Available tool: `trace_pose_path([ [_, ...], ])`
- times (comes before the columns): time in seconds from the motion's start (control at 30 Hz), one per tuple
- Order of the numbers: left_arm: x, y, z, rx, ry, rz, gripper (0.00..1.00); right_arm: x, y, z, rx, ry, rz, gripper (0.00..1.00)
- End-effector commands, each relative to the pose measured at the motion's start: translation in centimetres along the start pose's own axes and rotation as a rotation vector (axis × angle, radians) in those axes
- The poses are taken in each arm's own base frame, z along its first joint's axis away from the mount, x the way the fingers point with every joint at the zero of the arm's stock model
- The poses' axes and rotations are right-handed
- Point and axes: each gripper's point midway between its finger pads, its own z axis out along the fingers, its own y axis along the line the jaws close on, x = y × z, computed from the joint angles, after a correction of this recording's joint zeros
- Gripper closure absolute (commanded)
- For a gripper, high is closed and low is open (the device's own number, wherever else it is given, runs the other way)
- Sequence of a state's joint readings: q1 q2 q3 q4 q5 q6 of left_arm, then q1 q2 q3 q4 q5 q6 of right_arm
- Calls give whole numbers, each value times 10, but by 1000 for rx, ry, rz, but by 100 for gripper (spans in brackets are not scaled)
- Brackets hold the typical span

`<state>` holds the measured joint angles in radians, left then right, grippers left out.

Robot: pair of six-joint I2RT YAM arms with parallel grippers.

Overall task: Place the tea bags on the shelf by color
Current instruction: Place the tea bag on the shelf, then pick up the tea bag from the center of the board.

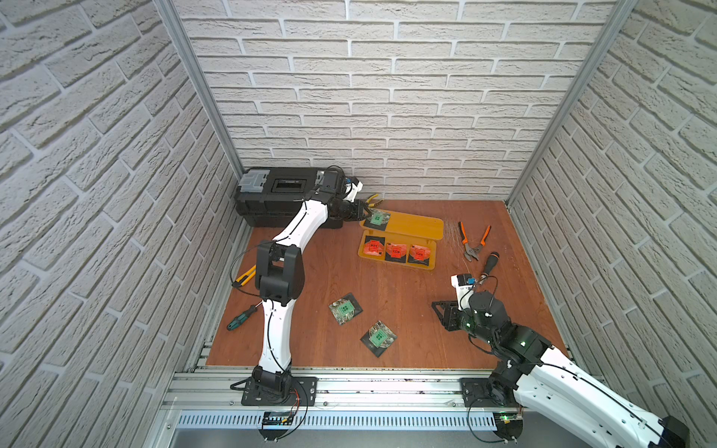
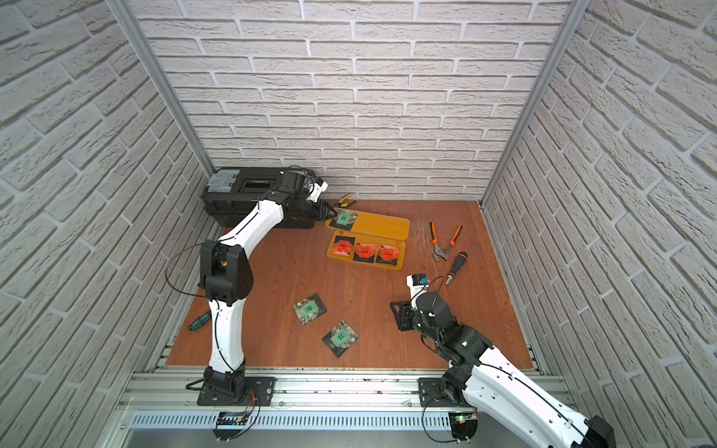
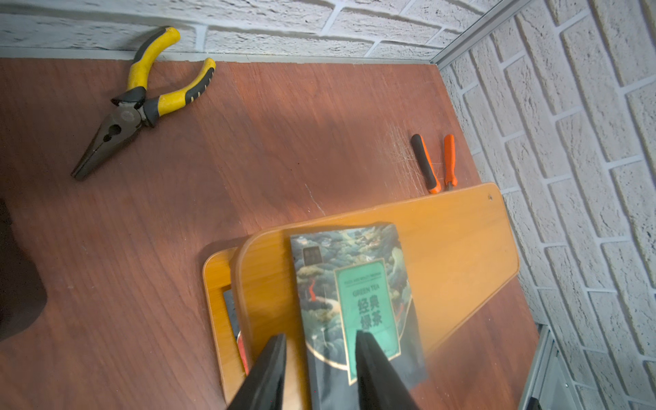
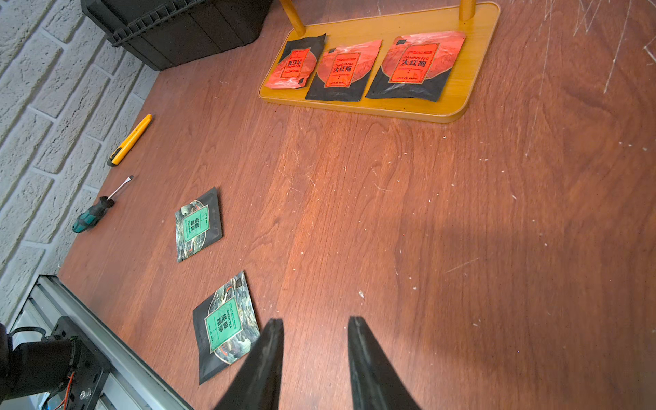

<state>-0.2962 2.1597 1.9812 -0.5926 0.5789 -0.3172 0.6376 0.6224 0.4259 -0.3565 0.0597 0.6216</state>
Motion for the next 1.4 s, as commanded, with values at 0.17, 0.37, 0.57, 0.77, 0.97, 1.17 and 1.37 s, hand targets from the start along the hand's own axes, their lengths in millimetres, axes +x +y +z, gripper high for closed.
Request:
trace_pose_path([
  [0.17, -12, -13, -42, -22, -143, 7, 54, -5, 2, 3, -5, -21, 13, 65],
  [0.37, 4, -20, -59, -16, -191, -19, 48, -4, 5, 5, -16, -1, 18, 64],
  [0.57, 36, -29, -76, 5, -238, -34, 28, 1, 13, 11, -46, 46, 32, 63],
  [0.77, 74, -31, -97, -23, -273, -42, 6, 10, 18, 17, -76, 89, 61, 63],
  [0.97, 115, -38, -112, -37, -286, -39, 1, 23, 28, 24, -131, 143, 127, 62],
  [1.17, 161, -52, -115, -50, -279, 16, 2, 41, 43, 31, -192, 209, 155, 61],
  [1.37, 204, -64, -107, -42, -252, 33, 2, 58, 61, 36, -230, 263, 132, 61],
])
